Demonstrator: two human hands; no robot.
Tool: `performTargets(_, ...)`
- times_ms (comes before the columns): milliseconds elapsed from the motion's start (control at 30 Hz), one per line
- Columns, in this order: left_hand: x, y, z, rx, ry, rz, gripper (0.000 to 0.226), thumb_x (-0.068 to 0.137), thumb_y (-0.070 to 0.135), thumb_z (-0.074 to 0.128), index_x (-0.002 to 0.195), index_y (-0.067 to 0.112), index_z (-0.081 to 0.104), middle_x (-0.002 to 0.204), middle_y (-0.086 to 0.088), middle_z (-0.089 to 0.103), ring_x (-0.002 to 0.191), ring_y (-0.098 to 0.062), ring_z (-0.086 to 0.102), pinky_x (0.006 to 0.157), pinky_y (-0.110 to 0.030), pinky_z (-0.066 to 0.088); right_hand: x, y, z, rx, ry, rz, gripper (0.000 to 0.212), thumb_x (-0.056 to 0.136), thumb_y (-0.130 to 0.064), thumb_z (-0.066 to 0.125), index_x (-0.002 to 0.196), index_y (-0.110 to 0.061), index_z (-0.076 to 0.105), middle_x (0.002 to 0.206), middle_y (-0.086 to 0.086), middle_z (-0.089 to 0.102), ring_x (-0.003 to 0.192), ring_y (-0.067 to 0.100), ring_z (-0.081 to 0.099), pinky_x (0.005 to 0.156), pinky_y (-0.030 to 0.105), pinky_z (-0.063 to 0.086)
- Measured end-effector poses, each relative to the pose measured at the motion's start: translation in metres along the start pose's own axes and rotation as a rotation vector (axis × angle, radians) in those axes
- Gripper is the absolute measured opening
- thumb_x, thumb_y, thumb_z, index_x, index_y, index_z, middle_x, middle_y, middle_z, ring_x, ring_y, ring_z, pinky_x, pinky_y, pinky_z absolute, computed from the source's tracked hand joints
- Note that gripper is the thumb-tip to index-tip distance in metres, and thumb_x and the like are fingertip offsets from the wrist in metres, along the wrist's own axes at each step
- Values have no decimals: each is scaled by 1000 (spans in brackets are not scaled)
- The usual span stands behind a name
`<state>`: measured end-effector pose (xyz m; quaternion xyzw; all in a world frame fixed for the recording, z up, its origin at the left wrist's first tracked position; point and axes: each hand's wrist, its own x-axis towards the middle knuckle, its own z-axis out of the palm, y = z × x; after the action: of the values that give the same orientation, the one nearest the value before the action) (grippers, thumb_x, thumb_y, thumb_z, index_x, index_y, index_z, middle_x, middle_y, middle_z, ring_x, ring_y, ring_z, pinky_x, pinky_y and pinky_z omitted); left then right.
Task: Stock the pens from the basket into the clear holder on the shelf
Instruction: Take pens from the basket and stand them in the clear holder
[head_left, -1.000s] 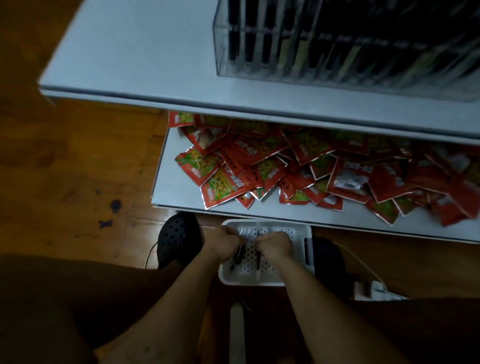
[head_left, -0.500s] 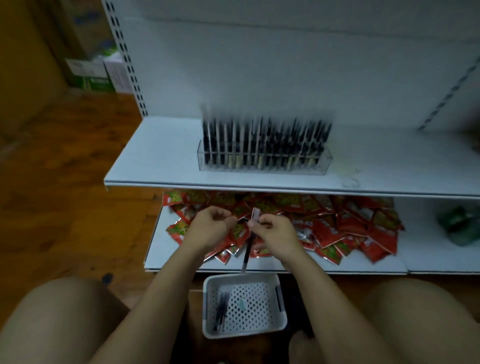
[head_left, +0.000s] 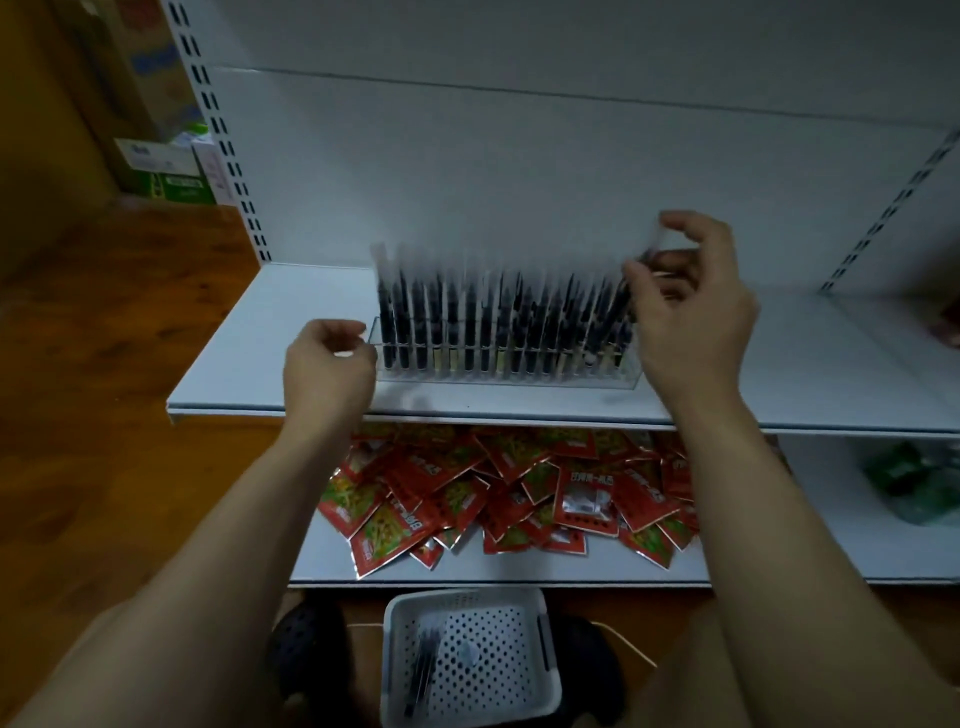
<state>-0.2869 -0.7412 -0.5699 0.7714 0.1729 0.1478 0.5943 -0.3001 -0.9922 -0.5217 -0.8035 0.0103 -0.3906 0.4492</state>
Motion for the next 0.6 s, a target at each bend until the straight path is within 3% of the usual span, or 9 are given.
performTargets(133, 28, 0, 11, 36, 86, 16, 33, 92, 7, 56, 123, 18, 57, 121, 1, 56, 105, -16, 53, 76, -25, 42, 13, 18, 12, -22, 10, -38, 35, 89, -17, 67, 123, -18, 57, 81, -24, 55, 68, -9, 58, 69, 10, 49)
performTargets(267, 48, -12, 17, 42, 61, -71, 39, 91, 3, 53, 127, 19, 56, 127, -3, 56, 109, -19, 53, 76, -27, 41, 20, 30, 22, -10, 48, -22, 35, 88, -17, 67, 122, -17, 57, 81, -21, 57, 70, -11, 59, 70, 7, 47)
performTargets(367, 56, -18, 23, 37, -5, -104, 38, 91, 2, 52, 126, 16, 57, 125, -6, 58, 100, -19, 53, 74, -26, 39, 21, 37, 24, -38, 24, -12, 34, 88, -19, 68, 120, -20, 58, 81, -15, 59, 70, -9, 59, 70, 8, 48)
performTargets(500, 58, -22, 30, 8, -91, -154, 30, 94, 6, 52, 121, 15, 61, 109, -8, 62, 71, -12, 51, 58, -22, 38, 16, 45, 21, -96, -108, 26, 29, 88, -16, 68, 116, -19, 62, 84, -5, 64, 71, -8, 60, 71, 4, 46)
performTargets(600, 57, -25, 33, -29, -75, -156, 26, 94, 8, 51, 115, 18, 63, 109, -9, 64, 68, -11, 50, 57, -22, 39, 13, 43, 14, -187, -215, 31, 35, 91, -13, 64, 124, -23, 60, 88, -6, 62, 74, -6, 58, 71, -3, 40)
